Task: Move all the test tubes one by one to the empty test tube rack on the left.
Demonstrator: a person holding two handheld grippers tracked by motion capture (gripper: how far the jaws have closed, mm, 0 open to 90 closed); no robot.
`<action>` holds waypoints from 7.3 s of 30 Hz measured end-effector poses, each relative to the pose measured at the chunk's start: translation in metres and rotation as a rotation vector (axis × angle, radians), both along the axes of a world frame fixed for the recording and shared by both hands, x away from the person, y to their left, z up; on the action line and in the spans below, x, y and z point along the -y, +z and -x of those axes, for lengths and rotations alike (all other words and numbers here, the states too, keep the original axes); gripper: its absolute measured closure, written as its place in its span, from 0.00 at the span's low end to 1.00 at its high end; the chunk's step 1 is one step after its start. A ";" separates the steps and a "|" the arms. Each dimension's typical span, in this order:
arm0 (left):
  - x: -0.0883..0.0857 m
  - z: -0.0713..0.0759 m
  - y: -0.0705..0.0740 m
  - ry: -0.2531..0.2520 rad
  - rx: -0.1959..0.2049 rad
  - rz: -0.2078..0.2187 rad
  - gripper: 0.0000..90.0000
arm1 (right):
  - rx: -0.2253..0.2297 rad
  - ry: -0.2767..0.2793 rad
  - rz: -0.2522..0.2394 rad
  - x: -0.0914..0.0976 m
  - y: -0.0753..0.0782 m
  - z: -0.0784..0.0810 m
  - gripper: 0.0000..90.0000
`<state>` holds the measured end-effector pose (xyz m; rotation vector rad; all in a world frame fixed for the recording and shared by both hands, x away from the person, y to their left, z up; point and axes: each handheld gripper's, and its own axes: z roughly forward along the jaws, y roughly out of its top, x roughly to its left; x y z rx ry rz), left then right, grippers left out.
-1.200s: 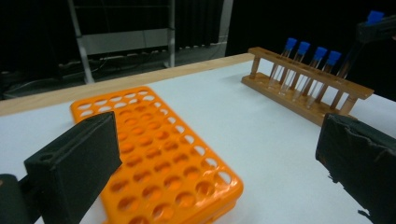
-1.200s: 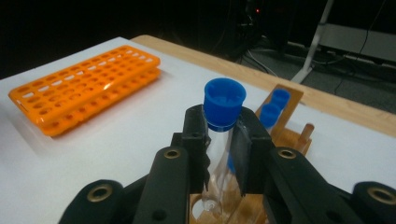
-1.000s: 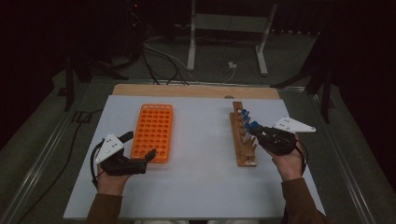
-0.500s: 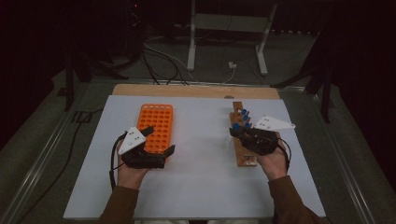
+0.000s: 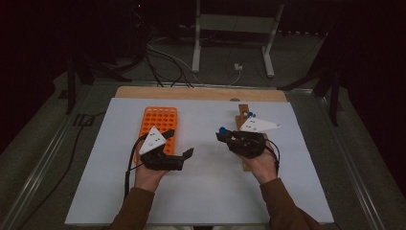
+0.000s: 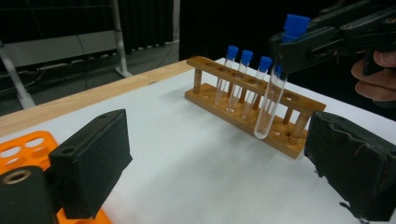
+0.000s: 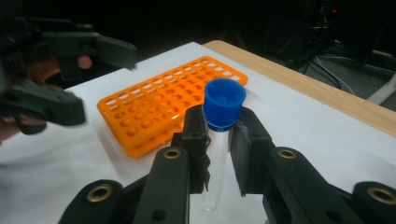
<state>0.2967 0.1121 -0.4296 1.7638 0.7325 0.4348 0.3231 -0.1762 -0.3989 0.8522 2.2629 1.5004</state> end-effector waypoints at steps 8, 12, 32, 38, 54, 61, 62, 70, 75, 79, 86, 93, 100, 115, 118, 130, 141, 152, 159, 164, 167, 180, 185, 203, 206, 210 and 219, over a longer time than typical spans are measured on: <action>0.020 -0.006 -0.008 -0.037 -0.014 -0.016 0.29 | -0.014 0.034 -0.008 -0.020 -0.004 -0.002 0.85; 0.028 -0.007 -0.011 -0.065 -0.019 -0.024 0.52 | -0.019 0.055 -0.006 -0.030 -0.005 -0.001 0.85; 0.035 -0.008 -0.016 -0.102 -0.007 -0.071 0.86 | -0.038 0.104 -0.014 -0.045 -0.009 0.002 0.81; 0.028 -0.010 -0.018 -0.081 -0.023 -0.063 0.87 | -0.038 0.094 -0.062 -0.032 -0.005 0.001 0.45; -0.008 -0.008 -0.019 -0.001 -0.034 -0.040 0.87 | 0.026 -0.100 0.003 0.007 -0.007 0.007 0.00; -0.021 -0.007 -0.020 0.025 -0.041 -0.044 0.87 | 0.031 -0.150 0.002 0.028 -0.010 0.008 0.00; -0.022 -0.007 -0.021 0.026 -0.040 -0.044 0.87 | 0.027 -0.162 -0.002 0.034 -0.011 0.007 0.00; -0.033 -0.007 -0.021 0.049 -0.038 -0.043 0.87 | 0.026 -0.201 -0.014 0.053 -0.013 0.009 0.00; -0.040 -0.006 -0.022 0.069 -0.037 -0.037 0.87 | 0.024 -0.224 -0.018 0.064 -0.014 0.010 0.00; -0.045 -0.005 -0.023 0.077 -0.036 -0.036 0.87 | 0.029 -0.241 -0.023 0.072 -0.013 0.011 0.00; -0.051 -0.004 -0.022 0.089 -0.030 -0.036 0.87 | 0.022 -0.270 -0.031 0.084 -0.017 0.015 0.00; -0.055 -0.003 -0.024 0.101 -0.031 -0.037 0.87 | 0.010 -0.280 -0.058 0.092 -0.020 0.017 0.00; -0.060 -0.001 -0.030 0.114 -0.042 -0.041 0.87 | 0.010 -0.287 -0.072 0.095 -0.021 0.017 0.00; -0.057 0.000 -0.042 0.112 -0.060 -0.073 0.87 | 0.001 -0.302 -0.077 0.100 -0.024 0.018 0.00; -0.054 -0.001 -0.045 0.104 -0.064 -0.084 0.87 | -0.003 -0.302 -0.075 0.100 -0.025 0.018 0.00; -0.052 -0.003 -0.057 0.104 -0.098 -0.125 0.86 | -0.010 -0.300 -0.055 0.097 -0.030 0.019 0.00; -0.052 -0.001 -0.065 0.109 -0.124 -0.151 0.87 | -0.011 -0.300 -0.051 0.098 -0.032 0.018 0.00; -0.048 -0.001 -0.069 0.108 -0.133 -0.197 0.87 | -0.013 -0.303 -0.038 0.097 -0.034 0.018 0.00; -0.046 0.001 -0.069 0.110 -0.125 -0.207 0.86 | -0.016 -0.309 -0.027 0.097 -0.037 0.017 0.00; -0.048 0.001 -0.069 0.108 -0.134 -0.194 0.86 | -0.021 -0.313 -0.021 0.097 -0.039 0.016 0.00; -0.048 0.001 -0.069 0.113 -0.138 -0.191 0.81 | -0.021 -0.318 -0.019 0.098 -0.040 0.016 0.00; -0.072 0.015 -0.045 0.195 -0.116 -0.071 0.38 | -0.029 -0.318 0.038 0.092 -0.045 0.013 0.02; -0.082 0.021 -0.038 0.241 -0.097 -0.038 0.15 | -0.035 -0.319 0.063 0.089 -0.049 0.010 0.10; -0.093 0.022 -0.039 0.313 -0.108 0.005 0.01 | -0.055 -0.357 0.101 0.084 -0.063 -0.012 0.77; -0.093 0.022 -0.039 0.313 -0.109 0.001 0.01 | -0.050 -0.361 0.103 0.083 -0.064 -0.012 0.79; -0.091 0.022 -0.040 0.311 -0.109 -0.006 0.01 | -0.050 -0.370 0.095 0.082 -0.064 -0.013 0.80; -0.089 0.022 -0.040 0.309 -0.107 -0.016 0.01 | -0.040 -0.394 0.093 0.079 -0.066 -0.013 0.85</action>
